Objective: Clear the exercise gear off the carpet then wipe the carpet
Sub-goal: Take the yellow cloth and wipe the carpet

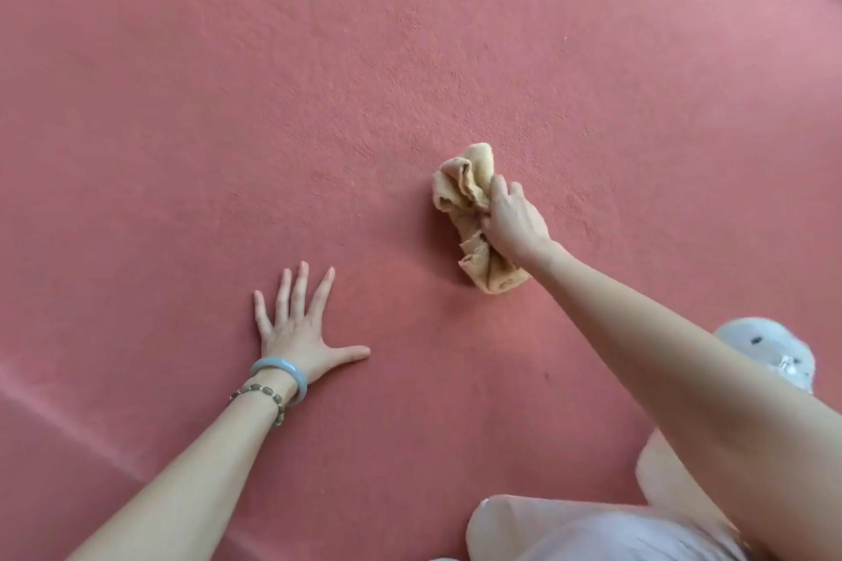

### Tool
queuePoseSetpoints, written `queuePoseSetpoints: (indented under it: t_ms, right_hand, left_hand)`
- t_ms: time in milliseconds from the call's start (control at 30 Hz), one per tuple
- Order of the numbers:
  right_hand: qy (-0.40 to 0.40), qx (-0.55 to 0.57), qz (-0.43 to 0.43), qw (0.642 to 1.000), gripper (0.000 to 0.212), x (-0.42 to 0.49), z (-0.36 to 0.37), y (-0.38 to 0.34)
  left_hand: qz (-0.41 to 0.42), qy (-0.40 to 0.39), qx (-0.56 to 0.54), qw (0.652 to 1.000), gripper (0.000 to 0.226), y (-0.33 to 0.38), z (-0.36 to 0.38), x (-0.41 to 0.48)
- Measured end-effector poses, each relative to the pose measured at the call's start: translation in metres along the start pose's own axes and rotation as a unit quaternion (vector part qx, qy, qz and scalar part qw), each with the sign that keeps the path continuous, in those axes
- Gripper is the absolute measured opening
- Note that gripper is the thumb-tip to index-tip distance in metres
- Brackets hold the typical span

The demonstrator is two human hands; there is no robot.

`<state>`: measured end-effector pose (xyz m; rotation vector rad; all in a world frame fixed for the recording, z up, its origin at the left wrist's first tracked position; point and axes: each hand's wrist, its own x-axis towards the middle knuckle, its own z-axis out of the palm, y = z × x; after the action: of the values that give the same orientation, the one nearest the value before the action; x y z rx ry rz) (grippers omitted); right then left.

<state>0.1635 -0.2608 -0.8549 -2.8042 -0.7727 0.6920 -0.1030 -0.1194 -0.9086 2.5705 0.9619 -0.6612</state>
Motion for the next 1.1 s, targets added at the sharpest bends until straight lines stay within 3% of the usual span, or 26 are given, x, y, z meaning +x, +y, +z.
queuePoseSetpoints:
  t_ms: [167,300,400,500,667,733,800,900,1100]
  right_hand:
    - [0.063,0.002,0.14,0.988,0.036,0.02,-0.025,0.06]
    - [0.084,0.042,0.206,0.974,0.04,0.024,-0.028,0.042]
    - [0.041,0.048,0.152,0.986,0.051,0.024,-0.011,-0.018]
    - [-0.018,0.053,0.035,0.998,0.058,0.02,0.02,-0.098]
    - [-0.141,0.037,-0.202,0.968,0.039,-0.006,0.047,-0.173]
    - [-0.141,0.035,-0.222,0.964,0.034,0.002,0.037,-0.158]
    - [-0.112,0.035,-0.174,0.978,0.033,0.023,0.019,-0.123]
    - [-0.04,0.033,-0.032,0.998,0.037,0.058,-0.016,-0.048]
    - [0.058,0.039,0.21,0.975,0.038,0.067,-0.073,0.073]
  left_hand:
    - [-0.006,-0.016,-0.002,1.0,0.124,0.001,-0.002,0.0]
    - [-0.015,-0.042,-0.01,0.999,0.123,0.004,-0.008,-0.001]
    - [-0.026,-0.081,-0.003,0.996,0.123,0.016,-0.02,0.0]
    - [-0.057,-0.116,0.014,0.992,0.125,0.029,-0.027,0.002]
    - [-0.1,-0.178,0.02,0.979,0.126,0.039,-0.032,0.006]
    - [-0.105,-0.183,-0.002,0.978,0.126,0.039,-0.031,0.007]
    - [-0.102,-0.176,-0.027,0.979,0.124,0.037,-0.032,0.008]
    - [-0.104,-0.169,-0.035,0.979,0.124,0.037,-0.035,0.007]
    - [-0.115,-0.161,-0.023,0.98,0.126,0.04,-0.042,0.008]
